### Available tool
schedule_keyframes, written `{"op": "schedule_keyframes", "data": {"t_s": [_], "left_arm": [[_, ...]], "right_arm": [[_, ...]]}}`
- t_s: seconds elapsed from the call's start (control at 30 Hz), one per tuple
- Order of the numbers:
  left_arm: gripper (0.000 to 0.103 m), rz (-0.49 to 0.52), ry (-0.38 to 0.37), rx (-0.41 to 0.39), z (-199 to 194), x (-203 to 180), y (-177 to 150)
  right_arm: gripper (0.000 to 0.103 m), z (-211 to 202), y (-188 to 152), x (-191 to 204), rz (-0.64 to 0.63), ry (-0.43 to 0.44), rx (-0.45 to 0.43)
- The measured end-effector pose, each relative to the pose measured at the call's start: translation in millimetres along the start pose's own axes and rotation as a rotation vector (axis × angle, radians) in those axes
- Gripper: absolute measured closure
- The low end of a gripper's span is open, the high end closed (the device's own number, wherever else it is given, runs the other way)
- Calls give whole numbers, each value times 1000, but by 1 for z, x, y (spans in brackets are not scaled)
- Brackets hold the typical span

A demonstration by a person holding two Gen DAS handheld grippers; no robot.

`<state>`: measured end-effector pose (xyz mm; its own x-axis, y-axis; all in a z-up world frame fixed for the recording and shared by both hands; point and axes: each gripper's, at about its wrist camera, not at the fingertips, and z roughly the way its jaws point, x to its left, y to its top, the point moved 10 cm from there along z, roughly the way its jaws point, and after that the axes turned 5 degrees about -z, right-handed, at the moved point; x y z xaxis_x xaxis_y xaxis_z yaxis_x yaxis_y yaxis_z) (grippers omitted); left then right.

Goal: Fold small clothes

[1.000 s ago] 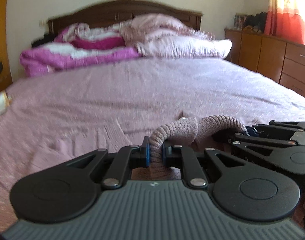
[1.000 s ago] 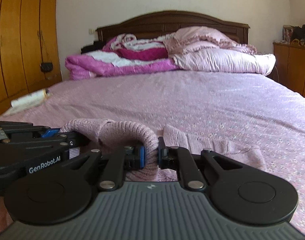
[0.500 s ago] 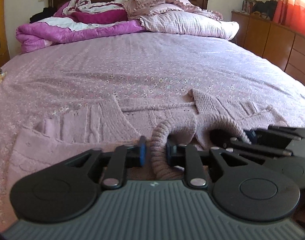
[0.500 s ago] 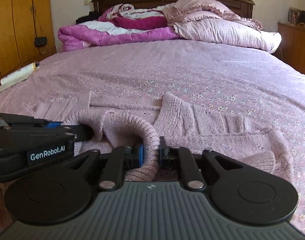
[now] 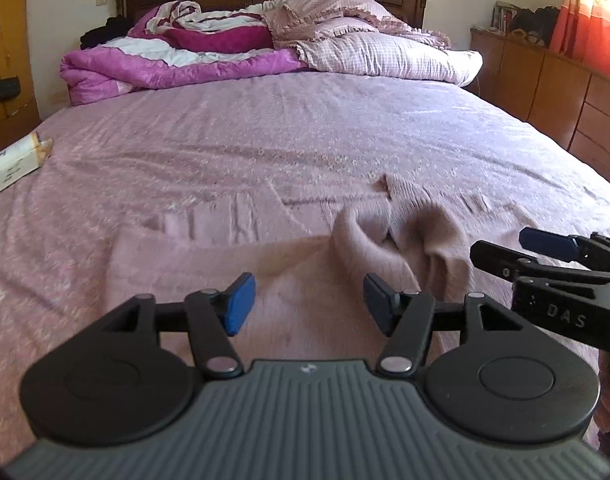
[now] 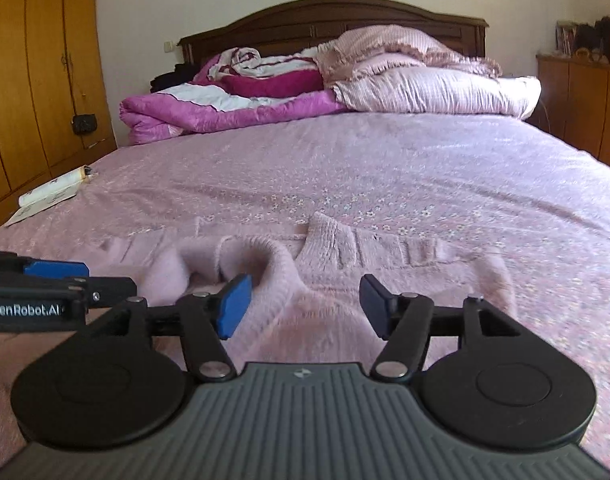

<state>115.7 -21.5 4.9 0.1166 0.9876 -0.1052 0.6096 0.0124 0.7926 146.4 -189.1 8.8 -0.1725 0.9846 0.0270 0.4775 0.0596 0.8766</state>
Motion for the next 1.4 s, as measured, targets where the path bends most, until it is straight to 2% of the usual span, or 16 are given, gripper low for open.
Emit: {"op": "schedule_keyframes", "data": {"t_s": [0.17,0.3,0.5,0.67,0.8,1.07,1.13,1.2,1.27,1.4], "left_arm": [[41,20,-16,20,-24,-4,-23],[41,89,-30,40,-39,-14,-44],[41,148,-86,103,-41,-32,-77],[41,228,-85,110,-36,-49,-96],[40,297,-19,89,-25,-54,-106],[40,278,11,44,-17,-51,-102],[50,279,8,32,-17,-51,-101],[79,278,10,27,-19,-51,-100],[86,260,9,22,-21,-48,-97],[89,196,-2,-21,-34,-37,-83]], "right_arm": [[34,-42,-16,15,-63,14,-26],[34,-66,-32,23,-107,19,-28],[34,-82,-54,27,-124,11,1],[34,-88,-62,20,-89,-5,6],[34,-92,-64,15,-89,-12,8],[34,-98,-68,10,-79,-9,13],[34,-99,-70,11,-82,-10,15],[34,-97,-70,11,-86,-7,18],[34,-94,-69,15,-95,-3,21],[34,-90,-69,20,-108,11,23]]}}
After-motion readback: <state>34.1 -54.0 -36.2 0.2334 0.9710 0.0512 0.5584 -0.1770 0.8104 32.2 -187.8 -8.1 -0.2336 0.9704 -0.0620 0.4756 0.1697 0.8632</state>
